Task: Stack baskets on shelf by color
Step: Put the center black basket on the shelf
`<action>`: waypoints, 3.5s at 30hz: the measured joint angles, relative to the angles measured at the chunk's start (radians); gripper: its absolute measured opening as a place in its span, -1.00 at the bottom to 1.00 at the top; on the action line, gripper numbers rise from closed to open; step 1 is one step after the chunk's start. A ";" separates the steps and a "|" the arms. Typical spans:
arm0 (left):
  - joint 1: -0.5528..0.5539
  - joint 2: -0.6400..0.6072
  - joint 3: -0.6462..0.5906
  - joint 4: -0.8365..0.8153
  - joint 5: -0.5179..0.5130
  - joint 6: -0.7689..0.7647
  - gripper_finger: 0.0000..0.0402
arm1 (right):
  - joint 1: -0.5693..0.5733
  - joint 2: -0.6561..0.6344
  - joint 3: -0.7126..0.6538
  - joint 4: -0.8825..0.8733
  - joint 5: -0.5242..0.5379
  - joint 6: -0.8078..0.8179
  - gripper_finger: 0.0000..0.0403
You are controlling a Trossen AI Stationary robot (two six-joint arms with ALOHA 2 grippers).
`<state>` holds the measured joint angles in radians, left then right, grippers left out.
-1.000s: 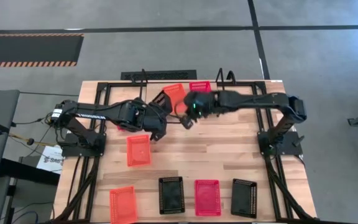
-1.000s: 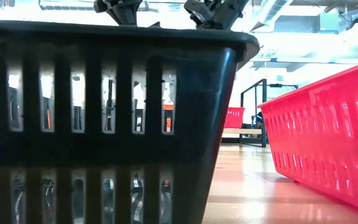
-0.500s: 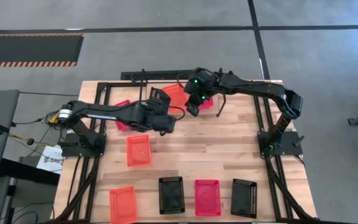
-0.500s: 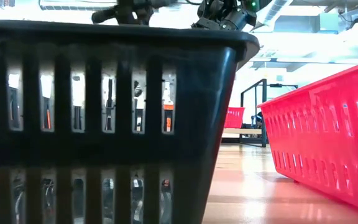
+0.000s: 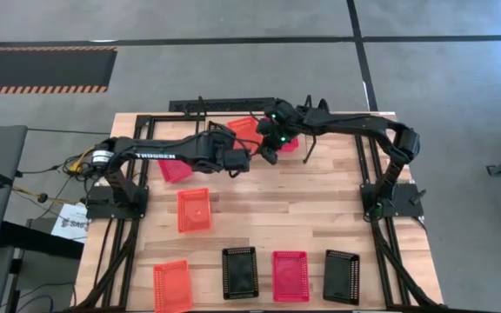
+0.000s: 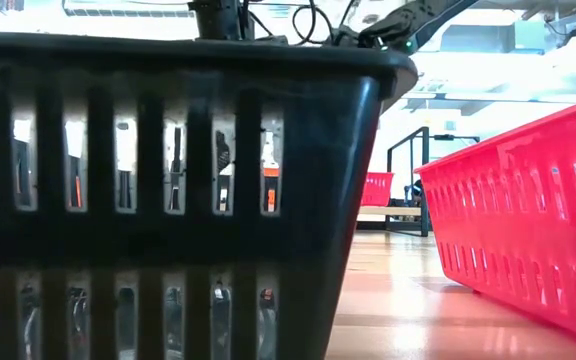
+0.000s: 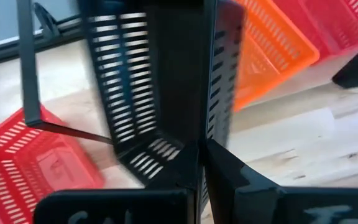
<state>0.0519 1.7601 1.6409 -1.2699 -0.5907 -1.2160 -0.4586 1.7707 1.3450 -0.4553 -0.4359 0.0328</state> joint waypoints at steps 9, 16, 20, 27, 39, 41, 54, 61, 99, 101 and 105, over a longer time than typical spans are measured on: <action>0.034 -0.002 0.000 0.003 0.000 0.004 -1.00 | -0.001 0.052 0.000 0.072 -0.058 -0.001 -1.00; 0.041 -0.002 0.000 0.006 0.004 0.005 -1.00 | -0.015 0.050 0.000 0.076 0.110 -0.079 -1.00; 0.041 -0.002 0.000 0.005 0.004 0.002 -1.00 | -0.024 0.050 0.000 0.065 0.224 -0.134 -1.00; 0.052 -0.002 0.000 0.009 0.005 -0.009 -1.00 | -0.021 0.049 0.000 0.047 0.338 -0.196 -1.00; 0.085 -0.002 0.000 0.007 0.030 0.007 -1.00 | -0.036 -0.010 0.002 -0.029 0.400 -0.225 -1.00; 0.092 -0.002 0.000 0.007 0.033 0.006 -1.00 | -0.033 -0.042 0.012 -0.041 0.402 -0.225 -1.00; 0.210 -0.002 -0.001 0.041 0.167 0.026 -1.00 | -0.018 -0.359 0.085 -0.067 0.398 -0.225 -1.00; 0.271 0.028 -0.010 0.189 0.247 0.127 -1.00 | -0.001 -0.457 0.085 -0.092 0.398 -0.212 -1.00; 0.348 0.141 0.075 0.105 0.410 0.165 -1.00 | 0.027 -0.453 0.085 -0.200 0.409 -0.225 -1.00; 0.350 0.141 0.075 0.114 0.410 0.169 -1.00 | 0.027 -0.453 0.085 -0.203 0.409 -0.225 -1.00; 0.362 0.141 0.075 0.111 0.421 0.182 -1.00 | 0.027 -0.453 0.085 -0.203 0.409 -0.225 -1.00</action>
<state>0.4138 1.9007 1.7157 -1.1589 -0.1694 -1.0339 -0.4316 1.3182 1.4303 -0.6586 -0.0265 -0.1921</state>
